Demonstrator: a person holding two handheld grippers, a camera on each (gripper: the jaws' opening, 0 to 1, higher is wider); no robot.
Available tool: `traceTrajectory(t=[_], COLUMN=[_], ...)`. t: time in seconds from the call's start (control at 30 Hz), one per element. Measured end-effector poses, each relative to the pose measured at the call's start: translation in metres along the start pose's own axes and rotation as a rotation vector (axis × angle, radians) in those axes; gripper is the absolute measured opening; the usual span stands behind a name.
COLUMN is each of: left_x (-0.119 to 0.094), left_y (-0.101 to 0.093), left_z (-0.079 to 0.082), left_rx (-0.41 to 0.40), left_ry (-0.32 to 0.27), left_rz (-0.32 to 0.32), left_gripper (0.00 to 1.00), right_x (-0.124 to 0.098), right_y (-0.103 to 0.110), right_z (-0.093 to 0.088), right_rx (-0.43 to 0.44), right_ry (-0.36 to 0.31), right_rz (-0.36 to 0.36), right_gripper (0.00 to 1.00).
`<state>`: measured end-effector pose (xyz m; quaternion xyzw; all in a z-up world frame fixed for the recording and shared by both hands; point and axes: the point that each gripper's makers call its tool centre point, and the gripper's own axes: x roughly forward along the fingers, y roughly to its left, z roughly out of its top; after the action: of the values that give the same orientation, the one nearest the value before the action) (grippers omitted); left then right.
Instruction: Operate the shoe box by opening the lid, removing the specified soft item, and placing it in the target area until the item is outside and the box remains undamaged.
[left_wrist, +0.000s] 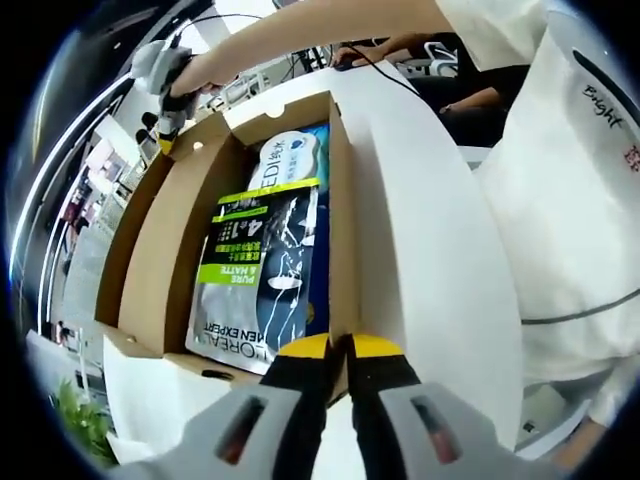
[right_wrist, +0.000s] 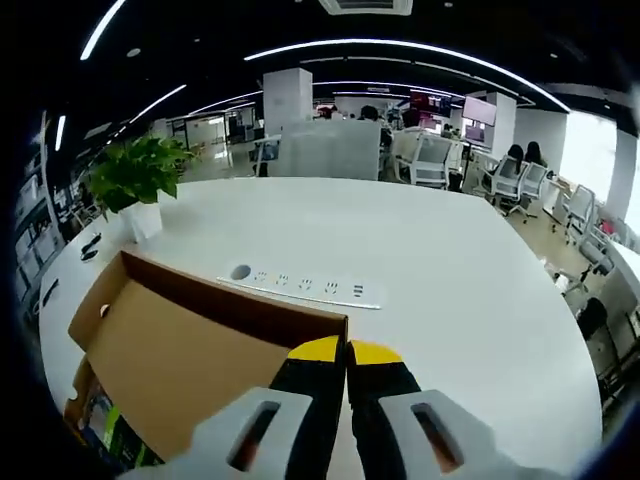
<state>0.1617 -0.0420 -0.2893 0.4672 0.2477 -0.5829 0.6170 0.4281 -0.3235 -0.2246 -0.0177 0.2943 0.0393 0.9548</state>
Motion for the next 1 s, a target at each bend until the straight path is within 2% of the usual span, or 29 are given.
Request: traceTrajectory(t=[0.5,1.0], left_x=[0.0,-0.001], left_y=[0.001,0.001], left_z=[-0.001,-0.001], left_rx=[-0.001,-0.004], left_ry=[0.0,-0.006], left_rz=[0.003,0.003], left_gripper=[0.05,0.06], right_x=[0.009,0.021], right_y=[0.0,-0.003], right_z=[-0.016,-0.031], right_rx=[0.005,0.003], right_ry=[0.031,0.091], right_rz=[-0.025,-0.05], right_gripper=[0.0,0.0])
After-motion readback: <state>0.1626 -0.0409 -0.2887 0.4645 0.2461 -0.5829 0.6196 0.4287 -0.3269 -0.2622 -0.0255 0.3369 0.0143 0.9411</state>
